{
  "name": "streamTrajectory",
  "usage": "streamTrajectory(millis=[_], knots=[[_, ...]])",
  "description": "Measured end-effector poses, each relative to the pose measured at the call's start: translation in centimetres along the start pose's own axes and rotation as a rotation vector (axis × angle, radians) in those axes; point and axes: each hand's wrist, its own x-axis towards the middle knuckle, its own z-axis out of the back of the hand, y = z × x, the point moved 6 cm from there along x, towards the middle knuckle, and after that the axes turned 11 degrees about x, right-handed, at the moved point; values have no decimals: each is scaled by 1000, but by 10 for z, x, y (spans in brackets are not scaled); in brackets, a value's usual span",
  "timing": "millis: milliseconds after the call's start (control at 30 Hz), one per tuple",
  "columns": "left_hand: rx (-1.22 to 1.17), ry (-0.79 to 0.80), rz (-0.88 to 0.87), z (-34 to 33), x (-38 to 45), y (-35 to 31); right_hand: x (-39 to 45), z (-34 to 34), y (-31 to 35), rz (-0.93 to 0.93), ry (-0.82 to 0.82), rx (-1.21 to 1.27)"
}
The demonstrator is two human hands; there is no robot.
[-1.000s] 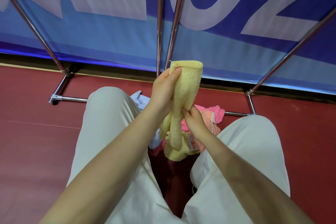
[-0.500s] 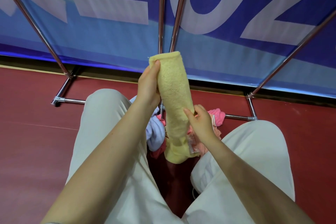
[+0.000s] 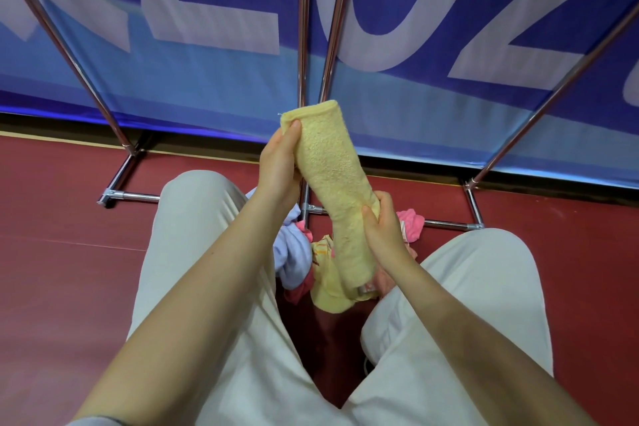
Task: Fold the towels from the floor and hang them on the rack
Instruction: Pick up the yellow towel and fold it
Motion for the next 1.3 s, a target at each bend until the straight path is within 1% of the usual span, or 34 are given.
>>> streamTrajectory(millis=[67, 200, 333, 467, 600, 667, 767, 867, 1067, 1200, 1300], knots=[[-18, -29, 17, 3, 2, 2, -2, -2, 0, -10, 3, 22], [-54, -83, 93, 11, 5, 10, -2, -5, 0, -15, -19, 149], [-23, -117, 91, 12, 8, 11, 2, -8, 0, -78, 31, 197], [49, -179, 34, 21, 14, 7, 13, -4, 3, -98, 29, 150], [222, -221, -104, 29, 24, -21, 32, -10, 25, -114, 11, 96], [284, -253, -173, 35, 32, -44, 46, -17, 50, -86, 23, 50], [366, -312, -271, 52, 42, -87, 72, -24, 96, 27, 28, -7], [458, -307, -347, 69, 58, -129, 99, -37, 145, 116, 104, -141], [401, -355, -360, 98, 87, -206, 141, -77, 246, 276, 250, -242], [409, -393, -363, 125, 101, -252, 165, -112, 309, 362, 314, -266], [473, -451, -323, 154, 113, -282, 185, -144, 355, 415, 341, -265]])
